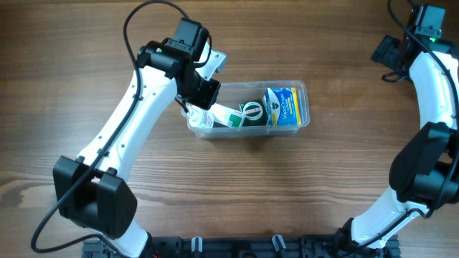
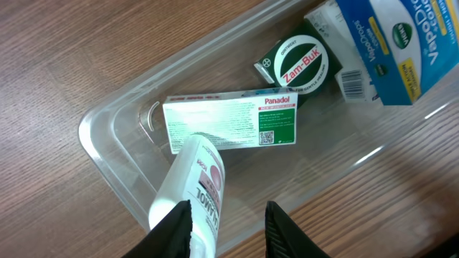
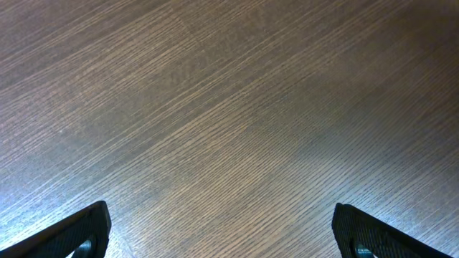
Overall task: Pack container
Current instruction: 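Carry the spray bottle with the left gripper into the container's left end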
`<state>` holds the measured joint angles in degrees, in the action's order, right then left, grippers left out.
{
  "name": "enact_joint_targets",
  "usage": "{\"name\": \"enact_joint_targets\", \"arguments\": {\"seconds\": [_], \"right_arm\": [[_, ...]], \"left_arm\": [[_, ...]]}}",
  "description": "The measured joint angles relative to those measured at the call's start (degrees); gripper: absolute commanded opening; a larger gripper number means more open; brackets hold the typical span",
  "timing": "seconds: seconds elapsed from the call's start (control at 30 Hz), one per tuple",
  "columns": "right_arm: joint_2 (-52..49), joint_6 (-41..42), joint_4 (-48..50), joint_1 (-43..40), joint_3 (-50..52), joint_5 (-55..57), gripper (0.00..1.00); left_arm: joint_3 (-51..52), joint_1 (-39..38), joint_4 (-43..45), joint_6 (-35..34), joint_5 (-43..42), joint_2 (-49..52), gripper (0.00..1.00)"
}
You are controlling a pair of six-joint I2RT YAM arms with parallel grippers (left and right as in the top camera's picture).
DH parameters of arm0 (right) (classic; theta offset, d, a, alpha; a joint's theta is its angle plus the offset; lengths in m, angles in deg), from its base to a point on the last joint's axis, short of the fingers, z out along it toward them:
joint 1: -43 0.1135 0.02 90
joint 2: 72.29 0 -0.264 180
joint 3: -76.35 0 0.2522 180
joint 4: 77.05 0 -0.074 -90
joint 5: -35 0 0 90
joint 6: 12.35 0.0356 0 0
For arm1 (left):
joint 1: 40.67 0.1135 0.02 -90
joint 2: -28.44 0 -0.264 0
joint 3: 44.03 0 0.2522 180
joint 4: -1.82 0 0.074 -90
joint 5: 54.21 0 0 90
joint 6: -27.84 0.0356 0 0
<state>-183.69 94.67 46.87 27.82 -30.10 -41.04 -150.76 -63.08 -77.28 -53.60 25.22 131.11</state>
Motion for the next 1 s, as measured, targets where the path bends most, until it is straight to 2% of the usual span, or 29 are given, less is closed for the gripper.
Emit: {"name": "enact_joint_targets", "arguments": {"seconds": [0.13,0.37,0.5,0.63,0.73,0.87,1.0], "right_arm": [[0.0,0.0,0.0,0.0,0.0,0.02,1.0],[0.0,0.0,0.0,0.0,0.0,0.02,1.0],[0.0,0.0,0.0,0.0,0.0,0.02,1.0],[0.0,0.0,0.0,0.0,0.0,0.02,1.0],[0.0,0.0,0.0,0.0,0.0,0.02,1.0],[0.0,0.0,0.0,0.0,0.0,0.02,1.0],[0.0,0.0,0.0,0.0,0.0,0.02,1.0]], "left_arm": [[0.0,-0.13,-0.02,0.55,0.0,0.31,0.41],[0.0,-0.15,-0.24,0.83,3.41,0.31,0.44],[-0.04,-0.15,-3.56,0.37,4.72,0.31,0.44],[-0.2,-0.15,-9.57,-0.02,4.96,0.31,0.56],[-0.22,-0.15,-11.34,-0.98,5.66,0.31,0.63],[-0.22,-0.13,-11.17,-2.75,8.17,0.31,0.64],[-0.22,0.09,-14.58,-7.21,8.81,0.31,0.67]]}}
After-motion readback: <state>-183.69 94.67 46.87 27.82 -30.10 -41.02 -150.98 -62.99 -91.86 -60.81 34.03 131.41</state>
